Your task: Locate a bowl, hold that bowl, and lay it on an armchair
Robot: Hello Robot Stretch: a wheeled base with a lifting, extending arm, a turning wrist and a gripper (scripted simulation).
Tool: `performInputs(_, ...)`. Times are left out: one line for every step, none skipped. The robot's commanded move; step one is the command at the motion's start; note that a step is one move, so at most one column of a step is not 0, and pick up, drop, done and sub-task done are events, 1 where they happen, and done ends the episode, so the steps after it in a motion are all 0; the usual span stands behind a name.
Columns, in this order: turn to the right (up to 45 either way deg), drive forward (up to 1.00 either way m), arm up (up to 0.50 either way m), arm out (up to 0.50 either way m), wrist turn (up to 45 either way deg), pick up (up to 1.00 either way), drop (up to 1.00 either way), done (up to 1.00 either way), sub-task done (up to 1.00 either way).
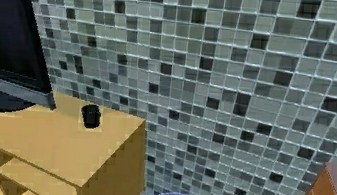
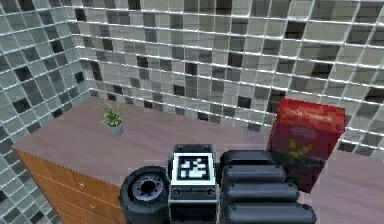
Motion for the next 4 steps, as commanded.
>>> performInputs(-45.0,0.00,0.00,0.00,0.0,0.00,0.00,0.00,0.00)
performInputs(-30.0,0.00,0.00,0.00,0.0,0.00,0.00,0.00,0.00)
performInputs(0.0,0.10,0.00,0.00,0.0,0.00,0.00,0.00,0.00)
performInputs(-36.0,0.00,0.00,0.00,0.0,0.00,0.00,0.00,0.00)
